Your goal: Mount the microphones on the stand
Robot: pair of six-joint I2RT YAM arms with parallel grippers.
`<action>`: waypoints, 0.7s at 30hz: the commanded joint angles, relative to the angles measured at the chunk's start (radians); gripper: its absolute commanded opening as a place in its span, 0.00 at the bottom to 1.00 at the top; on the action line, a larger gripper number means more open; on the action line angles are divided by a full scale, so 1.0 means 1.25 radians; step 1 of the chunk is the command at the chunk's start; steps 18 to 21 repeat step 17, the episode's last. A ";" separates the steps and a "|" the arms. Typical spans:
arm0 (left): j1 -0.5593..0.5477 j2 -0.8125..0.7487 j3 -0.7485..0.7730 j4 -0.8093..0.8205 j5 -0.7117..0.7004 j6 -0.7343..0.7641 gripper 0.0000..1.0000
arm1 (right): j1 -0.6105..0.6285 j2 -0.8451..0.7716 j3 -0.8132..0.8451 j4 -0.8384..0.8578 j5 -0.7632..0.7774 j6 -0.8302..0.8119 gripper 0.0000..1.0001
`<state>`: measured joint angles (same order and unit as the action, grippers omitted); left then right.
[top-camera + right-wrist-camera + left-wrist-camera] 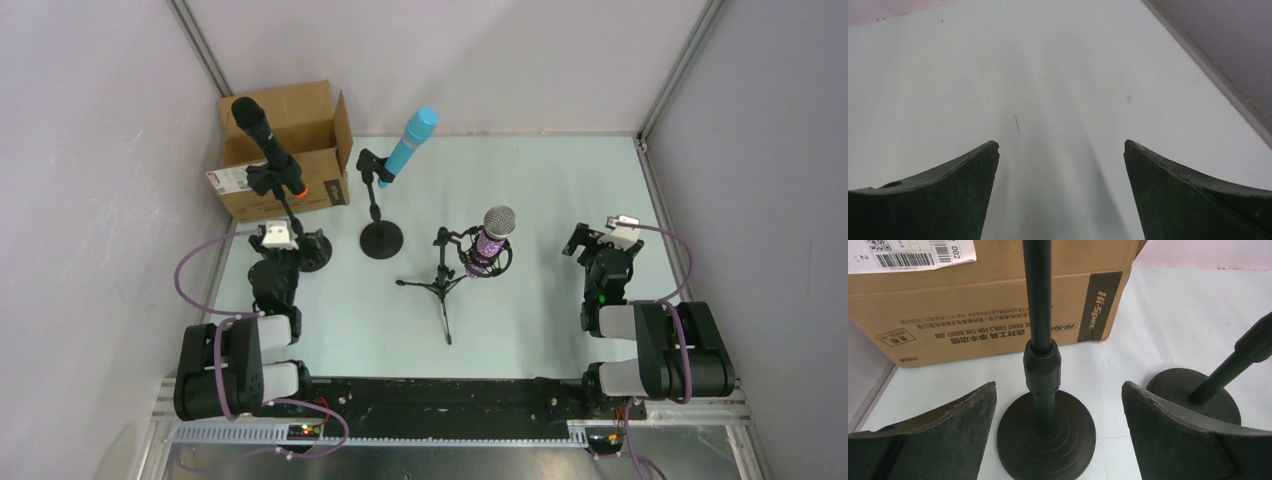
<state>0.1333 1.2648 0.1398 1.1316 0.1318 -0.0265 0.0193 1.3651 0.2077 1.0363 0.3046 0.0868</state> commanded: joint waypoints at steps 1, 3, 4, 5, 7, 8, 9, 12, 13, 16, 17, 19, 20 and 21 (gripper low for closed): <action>-0.007 -0.006 0.013 -0.001 -0.030 0.016 0.98 | 0.001 -0.005 0.013 -0.010 -0.029 0.018 0.99; -0.006 -0.008 0.013 -0.002 -0.030 0.016 0.98 | 0.003 -0.008 0.011 -0.010 -0.025 0.016 1.00; -0.007 -0.008 0.013 -0.002 -0.030 0.016 0.98 | 0.004 -0.008 0.011 -0.010 -0.025 0.015 0.99; -0.006 -0.008 0.013 -0.001 -0.029 0.016 0.98 | 0.004 -0.008 0.010 -0.009 -0.025 0.015 0.99; -0.006 -0.008 0.012 -0.001 -0.030 0.016 0.98 | 0.004 -0.008 0.010 -0.009 -0.025 0.015 0.99; -0.007 -0.008 0.012 -0.001 -0.030 0.016 0.98 | 0.005 -0.008 0.010 -0.009 -0.025 0.015 0.99; -0.006 -0.006 0.013 -0.001 -0.031 0.016 0.98 | 0.004 -0.007 0.010 -0.009 -0.025 0.015 1.00; -0.016 -0.004 0.016 -0.004 -0.046 0.020 0.98 | 0.004 -0.008 0.010 -0.009 -0.025 0.015 1.00; -0.018 -0.004 0.017 -0.006 -0.053 0.020 0.98 | 0.004 -0.008 0.010 -0.009 -0.024 0.015 0.99; -0.024 -0.005 0.020 -0.011 -0.062 0.020 0.98 | 0.004 -0.008 0.009 -0.009 -0.025 0.015 0.99; -0.024 -0.005 0.019 -0.012 -0.063 0.020 0.98 | 0.004 -0.008 0.009 -0.009 -0.024 0.015 0.99; -0.024 -0.005 0.019 -0.012 -0.063 0.020 0.98 | 0.004 -0.008 0.009 -0.009 -0.024 0.015 0.99; -0.024 -0.005 0.019 -0.012 -0.063 0.020 0.98 | 0.004 -0.008 0.009 -0.009 -0.024 0.015 0.99; -0.024 -0.005 0.019 -0.012 -0.063 0.020 0.98 | 0.004 -0.008 0.009 -0.009 -0.024 0.015 0.99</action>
